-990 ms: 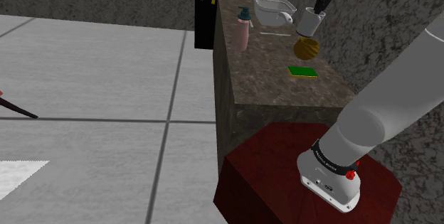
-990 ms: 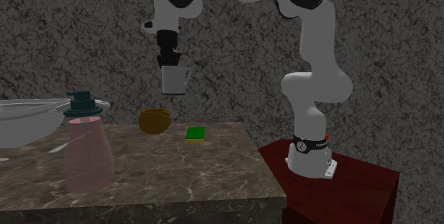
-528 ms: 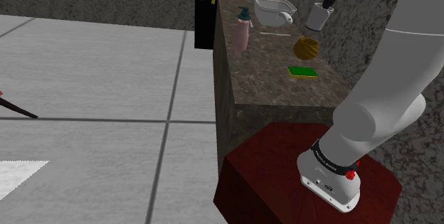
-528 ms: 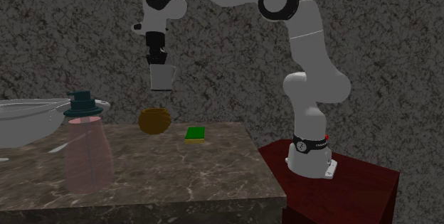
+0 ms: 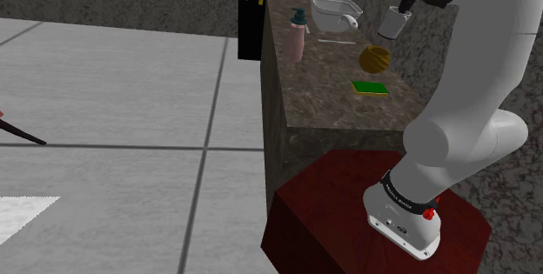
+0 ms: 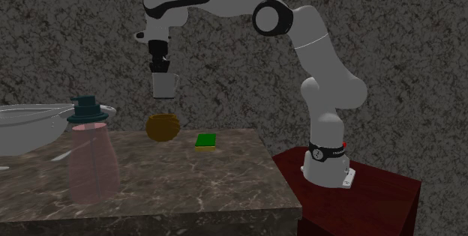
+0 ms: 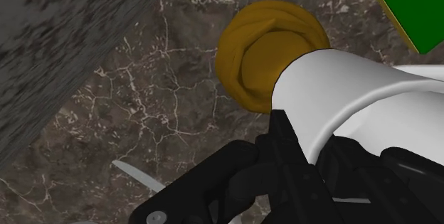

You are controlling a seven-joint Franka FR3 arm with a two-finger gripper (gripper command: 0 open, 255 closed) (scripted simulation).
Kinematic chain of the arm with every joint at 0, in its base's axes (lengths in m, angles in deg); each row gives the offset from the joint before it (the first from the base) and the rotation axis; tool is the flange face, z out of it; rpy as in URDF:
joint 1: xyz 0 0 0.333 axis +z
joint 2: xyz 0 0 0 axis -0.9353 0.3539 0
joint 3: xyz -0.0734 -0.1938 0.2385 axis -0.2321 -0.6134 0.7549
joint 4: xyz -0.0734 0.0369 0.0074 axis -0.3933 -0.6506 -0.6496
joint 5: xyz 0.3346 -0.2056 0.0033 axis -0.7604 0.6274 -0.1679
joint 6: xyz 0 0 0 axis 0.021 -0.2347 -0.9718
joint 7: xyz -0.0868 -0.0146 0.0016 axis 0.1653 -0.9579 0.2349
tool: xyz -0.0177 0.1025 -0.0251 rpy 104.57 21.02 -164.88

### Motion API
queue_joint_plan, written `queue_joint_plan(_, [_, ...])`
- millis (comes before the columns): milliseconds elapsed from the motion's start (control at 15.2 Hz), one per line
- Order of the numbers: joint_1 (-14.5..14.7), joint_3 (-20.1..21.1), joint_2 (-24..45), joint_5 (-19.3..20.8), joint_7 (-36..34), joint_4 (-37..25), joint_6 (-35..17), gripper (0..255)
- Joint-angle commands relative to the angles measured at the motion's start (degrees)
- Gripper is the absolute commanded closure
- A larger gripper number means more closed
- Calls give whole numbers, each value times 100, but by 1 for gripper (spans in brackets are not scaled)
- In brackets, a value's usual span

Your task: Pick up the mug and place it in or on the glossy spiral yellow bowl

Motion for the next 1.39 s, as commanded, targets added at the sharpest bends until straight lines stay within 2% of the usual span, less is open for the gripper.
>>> queue_joint_plan(0, [23,4,6,-7,30,142,-143,255])
queue_joint_plan(792, [198,41,27,-60,177,1059,-1035,255])
queue_joint_plan(1320, [199,40,27,-60,177,1059,-1034,255])
